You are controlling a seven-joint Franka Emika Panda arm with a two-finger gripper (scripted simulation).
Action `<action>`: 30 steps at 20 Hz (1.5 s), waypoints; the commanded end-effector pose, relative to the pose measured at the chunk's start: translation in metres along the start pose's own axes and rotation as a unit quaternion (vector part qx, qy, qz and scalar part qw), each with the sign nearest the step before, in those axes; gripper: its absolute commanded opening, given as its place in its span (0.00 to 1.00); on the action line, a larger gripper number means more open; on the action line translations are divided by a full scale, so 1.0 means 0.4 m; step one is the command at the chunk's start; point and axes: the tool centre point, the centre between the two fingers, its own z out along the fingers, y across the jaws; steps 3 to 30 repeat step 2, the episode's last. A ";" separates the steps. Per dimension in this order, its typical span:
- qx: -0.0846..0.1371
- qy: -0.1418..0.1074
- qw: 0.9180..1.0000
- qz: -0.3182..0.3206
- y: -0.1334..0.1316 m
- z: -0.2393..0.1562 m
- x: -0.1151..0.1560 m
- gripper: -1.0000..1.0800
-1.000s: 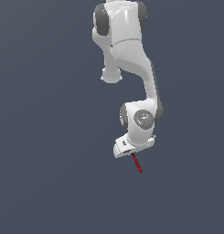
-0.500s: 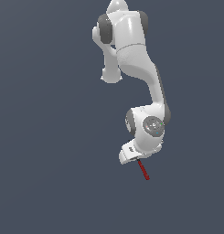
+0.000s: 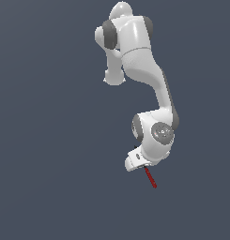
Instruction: Pick up the object and move it to a goal position.
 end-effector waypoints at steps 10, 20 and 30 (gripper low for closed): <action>0.000 0.000 1.000 0.000 0.000 0.002 0.002 0.00; 0.000 0.000 1.000 0.000 0.000 0.002 0.002 0.00; 0.000 0.000 1.000 0.000 0.000 0.002 0.002 0.00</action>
